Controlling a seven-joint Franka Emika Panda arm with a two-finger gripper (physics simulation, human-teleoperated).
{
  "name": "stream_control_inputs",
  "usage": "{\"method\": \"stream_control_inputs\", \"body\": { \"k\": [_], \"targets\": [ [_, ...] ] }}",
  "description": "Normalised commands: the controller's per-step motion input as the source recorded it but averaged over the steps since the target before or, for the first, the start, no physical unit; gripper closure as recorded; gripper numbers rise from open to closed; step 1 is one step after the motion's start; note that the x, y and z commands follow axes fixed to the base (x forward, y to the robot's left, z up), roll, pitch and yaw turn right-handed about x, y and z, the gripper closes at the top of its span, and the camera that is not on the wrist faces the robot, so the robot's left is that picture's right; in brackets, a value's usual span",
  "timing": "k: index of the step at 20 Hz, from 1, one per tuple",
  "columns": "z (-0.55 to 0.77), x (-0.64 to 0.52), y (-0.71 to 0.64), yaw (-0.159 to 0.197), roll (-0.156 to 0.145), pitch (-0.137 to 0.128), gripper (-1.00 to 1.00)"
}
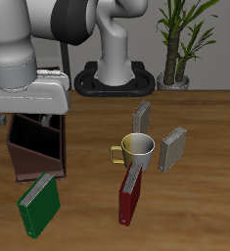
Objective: Place the green book into the right desk caddy's right compartment
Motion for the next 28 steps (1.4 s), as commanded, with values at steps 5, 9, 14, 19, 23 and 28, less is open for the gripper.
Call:
{"method": "stream_control_inputs", "body": {
  "k": [5,9,14,19,23,28],
  "targets": [
    [-0.17,0.09,-0.08,-0.065,-0.021,-0.034,-1.0],
    [-0.2,0.02,-0.01,-0.047,-0.029,-0.034,-1.0],
    [-0.38,0.04,0.08,-0.009,-0.024,-0.033,-1.0],
    [-0.26,-0.03,0.09,-0.016,-0.003,-0.03,-1.0],
    [-0.27,-0.09,0.08,0.012,-0.054,-0.064,-1.0],
    [-0.2,-0.05,-0.01,-0.002,0.003,-0.014,-1.0]
  ]
}}
